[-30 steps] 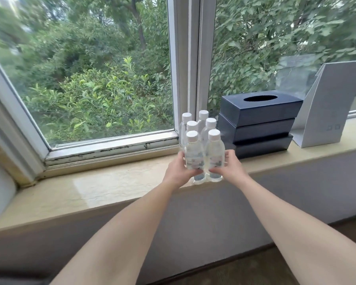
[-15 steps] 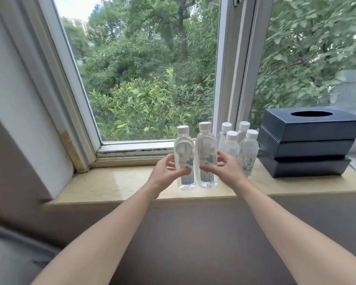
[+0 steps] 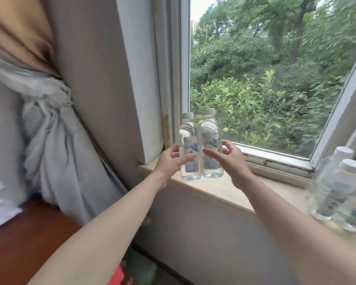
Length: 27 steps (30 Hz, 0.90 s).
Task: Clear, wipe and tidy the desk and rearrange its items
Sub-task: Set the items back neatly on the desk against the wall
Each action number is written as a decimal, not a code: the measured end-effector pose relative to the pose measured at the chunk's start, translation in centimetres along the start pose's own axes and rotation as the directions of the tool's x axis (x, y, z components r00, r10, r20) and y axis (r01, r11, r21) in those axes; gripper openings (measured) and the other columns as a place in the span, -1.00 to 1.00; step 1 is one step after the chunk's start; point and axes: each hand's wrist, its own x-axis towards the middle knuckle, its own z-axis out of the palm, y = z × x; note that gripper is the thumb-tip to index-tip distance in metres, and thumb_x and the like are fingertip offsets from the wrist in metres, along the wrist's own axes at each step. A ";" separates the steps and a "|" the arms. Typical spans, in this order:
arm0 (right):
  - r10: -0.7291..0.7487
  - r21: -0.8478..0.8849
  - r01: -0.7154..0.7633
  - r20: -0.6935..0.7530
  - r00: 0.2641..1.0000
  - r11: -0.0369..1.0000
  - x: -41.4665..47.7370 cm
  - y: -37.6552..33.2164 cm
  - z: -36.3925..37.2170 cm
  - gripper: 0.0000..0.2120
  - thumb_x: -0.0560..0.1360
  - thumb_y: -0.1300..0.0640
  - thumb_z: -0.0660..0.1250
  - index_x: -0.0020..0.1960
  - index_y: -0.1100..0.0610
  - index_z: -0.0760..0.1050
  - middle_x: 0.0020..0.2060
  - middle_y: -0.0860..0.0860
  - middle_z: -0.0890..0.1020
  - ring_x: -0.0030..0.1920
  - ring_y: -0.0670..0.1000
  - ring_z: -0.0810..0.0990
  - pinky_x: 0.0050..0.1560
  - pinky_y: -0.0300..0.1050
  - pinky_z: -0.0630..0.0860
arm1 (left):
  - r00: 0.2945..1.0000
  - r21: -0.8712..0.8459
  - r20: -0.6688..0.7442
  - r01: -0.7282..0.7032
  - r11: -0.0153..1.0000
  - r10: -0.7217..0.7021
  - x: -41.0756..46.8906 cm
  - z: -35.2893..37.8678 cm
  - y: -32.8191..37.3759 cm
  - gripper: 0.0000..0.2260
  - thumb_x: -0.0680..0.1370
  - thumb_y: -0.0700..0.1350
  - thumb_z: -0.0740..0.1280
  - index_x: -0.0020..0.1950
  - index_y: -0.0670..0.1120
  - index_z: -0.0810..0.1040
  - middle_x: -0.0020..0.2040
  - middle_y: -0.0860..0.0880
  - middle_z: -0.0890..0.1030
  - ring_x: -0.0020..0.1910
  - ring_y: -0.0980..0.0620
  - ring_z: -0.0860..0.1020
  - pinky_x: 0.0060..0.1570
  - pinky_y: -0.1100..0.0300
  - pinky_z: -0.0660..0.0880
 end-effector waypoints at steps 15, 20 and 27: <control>-0.019 0.137 -0.071 0.563 0.826 0.988 -1.3 -3.0 21.5 -0.60 0.41 0.01 0.53 0.17 0.14 0.55 0.01 0.08 0.69 -0.07 0.03 0.71 -0.05 0.03 0.66 | 0.837 0.006 -0.546 0.040 0.999 -0.030 -12.7 -18.4 -0.7 -0.82 0.48 -0.11 0.49 0.06 0.02 0.62 -0.01 0.01 0.72 0.05 0.06 0.67 -0.01 0.25 0.55; -0.018 0.115 -0.089 0.699 0.715 0.989 -4.5 -4.0 28.6 -0.62 0.41 0.00 0.53 0.15 0.14 0.56 -0.03 0.07 0.71 -0.08 0.09 0.72 -0.06 0.22 0.64 | 0.758 -0.033 -0.647 0.082 0.996 -0.084 -18.9 -23.3 -1.0 -0.79 0.54 -0.09 0.44 0.16 0.06 0.58 0.06 0.03 0.70 -0.01 0.19 0.67 -0.09 0.31 0.56; -0.010 0.109 -0.130 0.801 0.598 0.985 -10.4 -4.6 37.6 -0.62 0.44 0.05 0.50 0.20 0.13 0.52 0.00 0.06 0.69 -0.09 0.03 0.72 -0.20 0.00 0.66 | 0.660 -0.048 -0.739 0.145 0.988 -0.133 -27.1 -29.7 -2.3 -0.71 0.54 -0.04 0.43 0.26 0.07 0.55 0.16 0.02 0.66 0.11 0.10 0.64 0.17 0.08 0.56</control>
